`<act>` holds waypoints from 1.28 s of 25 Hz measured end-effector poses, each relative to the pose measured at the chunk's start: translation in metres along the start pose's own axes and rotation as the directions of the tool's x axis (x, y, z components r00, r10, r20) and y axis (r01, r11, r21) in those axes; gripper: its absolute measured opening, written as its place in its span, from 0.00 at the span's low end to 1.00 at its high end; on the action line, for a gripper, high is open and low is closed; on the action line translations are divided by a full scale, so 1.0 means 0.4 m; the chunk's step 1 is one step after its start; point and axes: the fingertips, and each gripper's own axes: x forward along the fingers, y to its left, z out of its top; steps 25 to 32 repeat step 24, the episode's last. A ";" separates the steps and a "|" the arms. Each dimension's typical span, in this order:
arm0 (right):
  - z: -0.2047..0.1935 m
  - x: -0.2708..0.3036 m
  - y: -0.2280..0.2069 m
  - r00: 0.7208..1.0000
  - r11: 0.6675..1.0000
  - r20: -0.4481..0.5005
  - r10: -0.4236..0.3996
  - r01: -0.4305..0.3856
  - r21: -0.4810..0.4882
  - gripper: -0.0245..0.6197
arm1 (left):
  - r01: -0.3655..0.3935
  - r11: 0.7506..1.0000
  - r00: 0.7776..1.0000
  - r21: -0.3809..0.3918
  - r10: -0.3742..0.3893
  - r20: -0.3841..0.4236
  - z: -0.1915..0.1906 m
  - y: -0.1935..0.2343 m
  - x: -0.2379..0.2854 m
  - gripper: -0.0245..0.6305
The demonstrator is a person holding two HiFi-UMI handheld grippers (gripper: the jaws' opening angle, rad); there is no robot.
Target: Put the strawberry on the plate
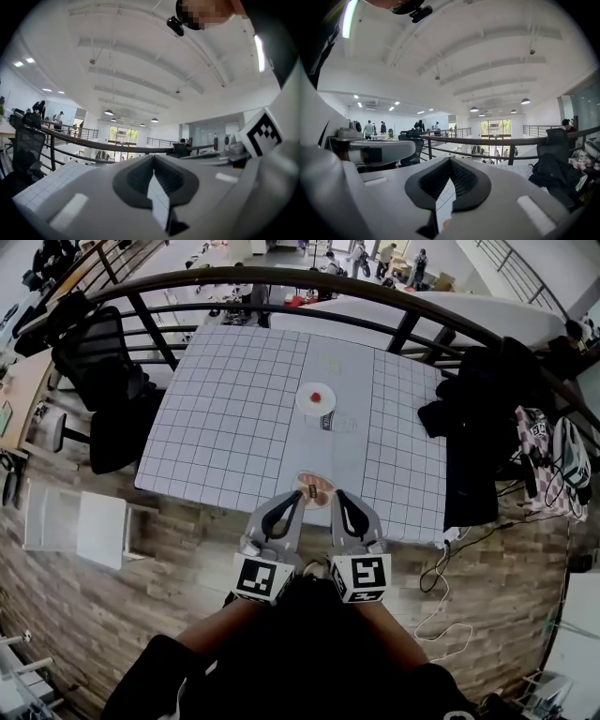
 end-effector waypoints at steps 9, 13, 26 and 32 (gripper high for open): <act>-0.004 -0.104 -0.060 0.999 1.000 0.039 0.004 -0.004 -0.004 0.03 | -0.040 0.998 0.998 0.041 0.038 0.048 -0.003 -0.093 -0.002 0.05; -0.006 -0.128 -0.077 0.999 1.000 0.047 0.011 -0.011 0.000 0.03 | -0.027 0.999 0.999 0.043 0.026 0.037 0.003 -0.146 -0.001 0.05; -0.006 -0.170 -0.101 0.997 0.999 0.065 0.029 -0.027 -0.030 0.03 | -0.013 0.998 0.998 0.065 0.009 0.058 0.002 -0.226 0.009 0.05; -0.006 -0.170 -0.101 0.997 0.999 0.065 0.029 -0.027 -0.030 0.03 | -0.013 0.998 0.998 0.065 0.009 0.058 0.002 -0.226 0.009 0.05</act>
